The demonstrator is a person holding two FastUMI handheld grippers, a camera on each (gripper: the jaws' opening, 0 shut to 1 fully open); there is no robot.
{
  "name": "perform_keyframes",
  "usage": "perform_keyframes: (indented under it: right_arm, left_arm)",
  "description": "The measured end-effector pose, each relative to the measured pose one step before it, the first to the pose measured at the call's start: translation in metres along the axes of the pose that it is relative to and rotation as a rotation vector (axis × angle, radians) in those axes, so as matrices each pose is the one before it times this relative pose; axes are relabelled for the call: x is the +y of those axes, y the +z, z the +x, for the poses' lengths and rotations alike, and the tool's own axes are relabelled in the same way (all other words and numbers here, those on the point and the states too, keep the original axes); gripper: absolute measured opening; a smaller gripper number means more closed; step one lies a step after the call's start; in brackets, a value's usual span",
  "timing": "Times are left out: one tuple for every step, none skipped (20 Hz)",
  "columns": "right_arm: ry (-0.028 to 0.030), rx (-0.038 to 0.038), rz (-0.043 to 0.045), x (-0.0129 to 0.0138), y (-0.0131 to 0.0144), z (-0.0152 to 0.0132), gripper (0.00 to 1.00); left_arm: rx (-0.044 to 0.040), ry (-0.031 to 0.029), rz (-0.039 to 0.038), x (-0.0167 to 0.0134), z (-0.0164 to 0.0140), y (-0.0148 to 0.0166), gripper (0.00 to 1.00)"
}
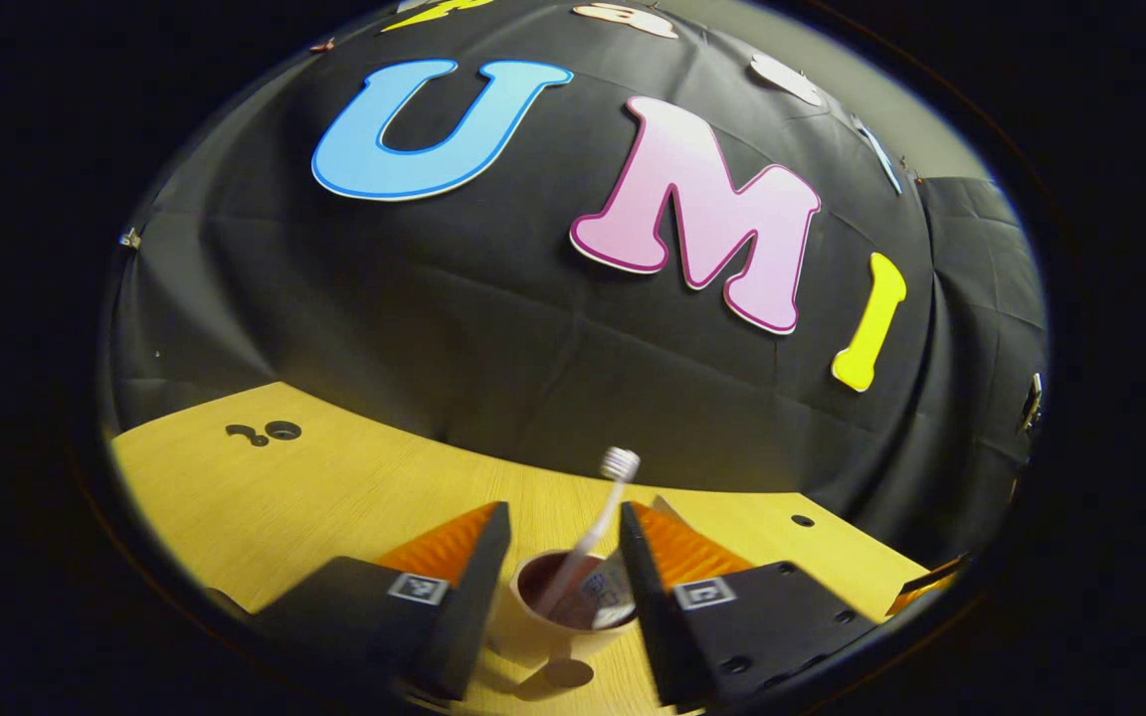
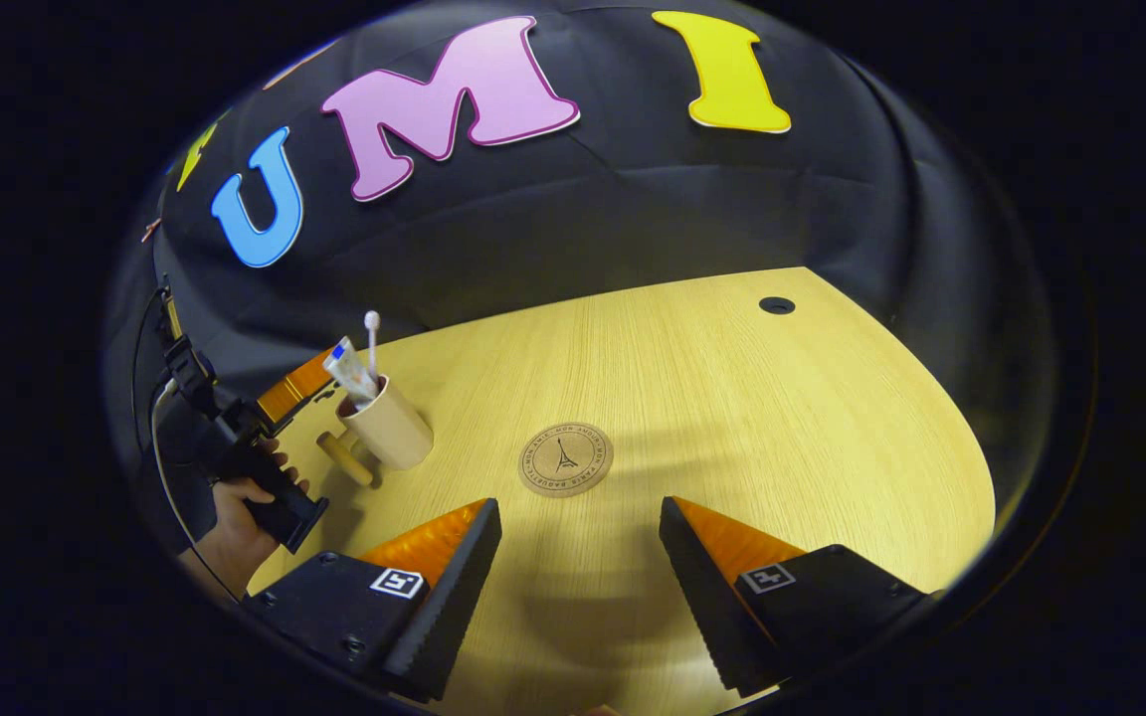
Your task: Put the toothbrush and toothpaste on the desktop into the cup, then pick up the cup and place it on the coaster on the desktop.
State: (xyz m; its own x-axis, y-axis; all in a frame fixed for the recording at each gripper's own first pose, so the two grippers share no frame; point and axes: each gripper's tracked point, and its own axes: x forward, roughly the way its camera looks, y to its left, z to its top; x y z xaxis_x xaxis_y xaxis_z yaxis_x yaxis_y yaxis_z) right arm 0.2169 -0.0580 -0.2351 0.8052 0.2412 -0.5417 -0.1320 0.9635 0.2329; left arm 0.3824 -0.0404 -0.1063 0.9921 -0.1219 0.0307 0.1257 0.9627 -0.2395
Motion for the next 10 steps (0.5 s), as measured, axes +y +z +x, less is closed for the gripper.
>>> perform_keyframes:
  right_arm:
    - [0.00094,-0.00008,-0.00014,-0.00055,0.00024,-0.00023,0.98]
    - [0.00113,0.00074,0.00187,-0.00021,0.00008,0.00004,0.98]
    - [0.00326,-0.00067,0.00658,0.00008,0.00189,-0.00097,0.98]
    - [0.00148,-0.00226,0.00798,-0.00040,0.00116,-0.00014,0.98]
    - [0.00064,-0.00432,0.00889,-0.00057,0.00169,-0.00004,0.98]
    - [-0.00084,-0.00504,0.00700,-0.00029,0.00176,-0.00050,0.99]
    - [-0.00087,-0.00454,0.00483,-0.00067,0.00162,-0.00120,0.98]
    - [-0.00084,-0.00307,0.00386,-0.00067,0.00138,-0.00078,0.98]
    - [0.00250,-0.00174,0.00394,0.00056,0.00072,-0.00107,0.98]
    - [0.00454,-0.00081,0.00324,0.00114,0.00076,-0.00140,0.98]
  left_arm:
    - [0.00462,0.00977,0.00773,0.00145,-0.00136,-0.00133,0.83]
    - [0.00524,0.00659,0.00622,0.00015,-0.00216,0.00082,0.86]
    - [0.00574,0.01022,0.00685,0.00175,-0.00297,0.00108,0.90]
    - [0.01057,0.00525,0.00395,0.00178,-0.00633,0.00222,0.94]
    - [0.00797,0.00386,0.00090,0.00054,-0.00229,0.00055,0.96]
    - [0.00595,0.00157,0.00158,0.00122,-0.00528,0.00322,0.97]
    - [0.01119,-0.00032,0.00574,0.00048,-0.00453,0.00082,0.96]
    - [0.01313,0.00981,0.00932,0.00272,-0.00584,0.00152,0.96]
    - [0.01444,0.00433,0.01248,0.00085,-0.00486,0.00061,0.97]
    - [0.01767,-0.00575,0.01302,-0.00173,-0.00396,-0.00034,0.97]
